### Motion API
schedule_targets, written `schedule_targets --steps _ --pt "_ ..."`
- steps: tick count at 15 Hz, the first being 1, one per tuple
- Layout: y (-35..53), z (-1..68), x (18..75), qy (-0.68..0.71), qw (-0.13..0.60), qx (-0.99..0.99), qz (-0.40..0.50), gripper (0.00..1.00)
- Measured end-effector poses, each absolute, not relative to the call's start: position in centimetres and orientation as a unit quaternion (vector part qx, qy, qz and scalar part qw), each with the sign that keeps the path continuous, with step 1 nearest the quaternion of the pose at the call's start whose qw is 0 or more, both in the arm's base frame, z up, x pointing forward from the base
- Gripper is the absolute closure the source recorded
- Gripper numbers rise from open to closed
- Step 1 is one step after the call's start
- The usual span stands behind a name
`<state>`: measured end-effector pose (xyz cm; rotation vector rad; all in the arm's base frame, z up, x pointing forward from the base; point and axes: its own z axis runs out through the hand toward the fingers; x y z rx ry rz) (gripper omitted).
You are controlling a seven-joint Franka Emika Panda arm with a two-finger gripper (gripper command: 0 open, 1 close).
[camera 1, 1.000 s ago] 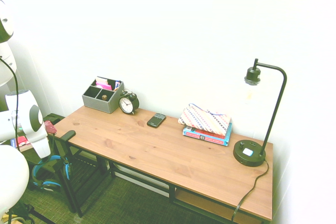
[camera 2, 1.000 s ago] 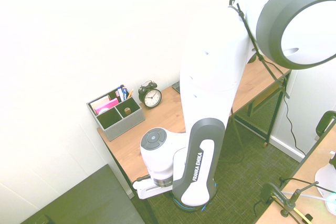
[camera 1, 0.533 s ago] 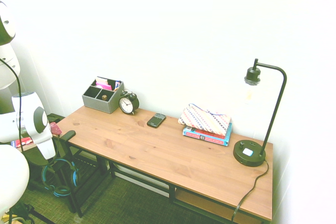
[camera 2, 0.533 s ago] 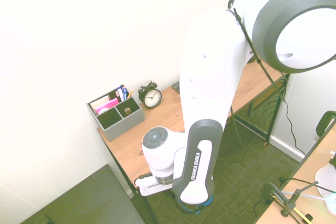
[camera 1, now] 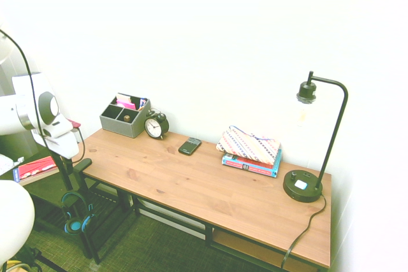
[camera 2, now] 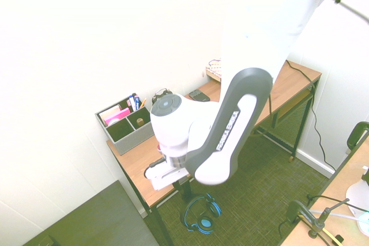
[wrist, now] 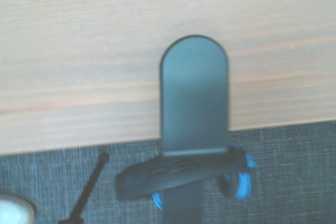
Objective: Hang the headphone
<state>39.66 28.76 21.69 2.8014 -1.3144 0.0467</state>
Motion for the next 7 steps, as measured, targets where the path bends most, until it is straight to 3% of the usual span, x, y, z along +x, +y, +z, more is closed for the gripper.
schedule_targets --steps 7 --pt "9.0 37.3 43.2 -0.406 0.019 0.913 0.024 0.0"
